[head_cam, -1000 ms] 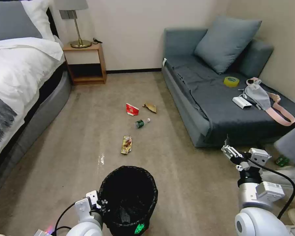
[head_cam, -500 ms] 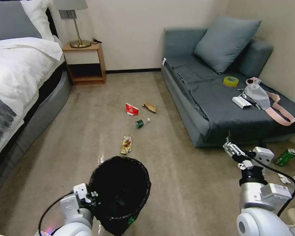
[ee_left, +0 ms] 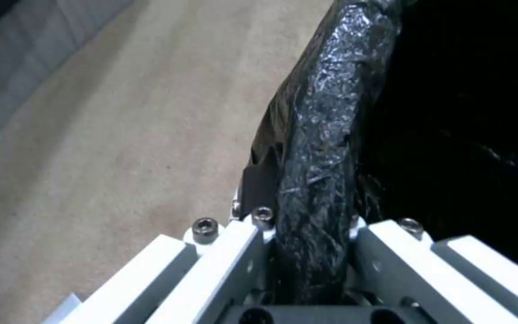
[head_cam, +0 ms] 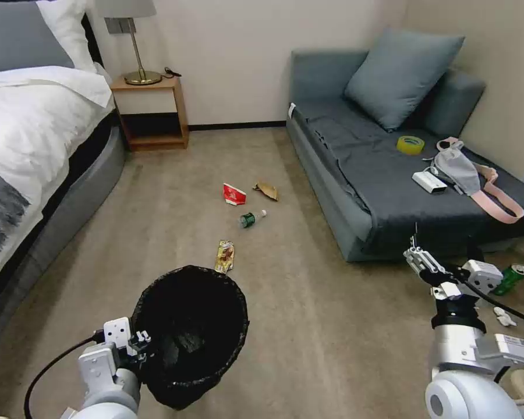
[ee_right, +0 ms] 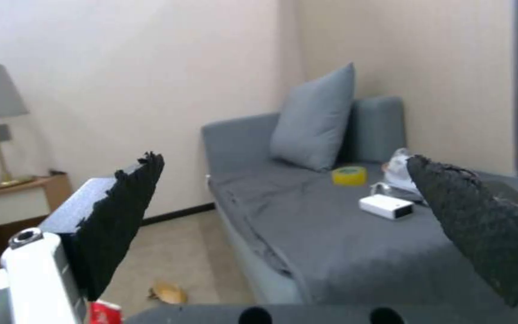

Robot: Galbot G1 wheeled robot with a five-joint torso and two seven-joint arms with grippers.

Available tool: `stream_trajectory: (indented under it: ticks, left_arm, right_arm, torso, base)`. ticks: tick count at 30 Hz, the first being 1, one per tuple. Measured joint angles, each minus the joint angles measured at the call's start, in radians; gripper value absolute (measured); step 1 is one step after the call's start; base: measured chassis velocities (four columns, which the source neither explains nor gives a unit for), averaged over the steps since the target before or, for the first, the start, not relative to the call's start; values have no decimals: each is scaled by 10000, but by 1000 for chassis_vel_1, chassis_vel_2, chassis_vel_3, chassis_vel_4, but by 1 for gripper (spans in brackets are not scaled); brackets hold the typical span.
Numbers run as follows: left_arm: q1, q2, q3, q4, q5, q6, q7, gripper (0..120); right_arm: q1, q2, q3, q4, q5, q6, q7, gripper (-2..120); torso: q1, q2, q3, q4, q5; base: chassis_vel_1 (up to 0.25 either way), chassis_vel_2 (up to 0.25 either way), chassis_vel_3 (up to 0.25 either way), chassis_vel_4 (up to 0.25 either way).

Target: Pick up the trash bin, then pick up the garbage on the floor and place it into the trash bin.

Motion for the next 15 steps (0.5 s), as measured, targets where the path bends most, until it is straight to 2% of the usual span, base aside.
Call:
stream_trajectory:
  ticks: [4, 15]
  left_arm:
    - [53, -80, -39, 9, 256, -113, 101, 2]
    - [55, -177, -200, -24, 321, -248, 121, 2]
  right_arm:
    - [-12, -18, -24, -67, 240, 220, -421, 100]
    - [-76, -51, -23, -107, 368, 428, -708, 100]
  torso:
    - [0, 0, 0, 0, 0]
    - [0, 0, 0, 0, 0]
  base:
    - [0, 0, 0, 0]
    - [0, 0, 0, 0]
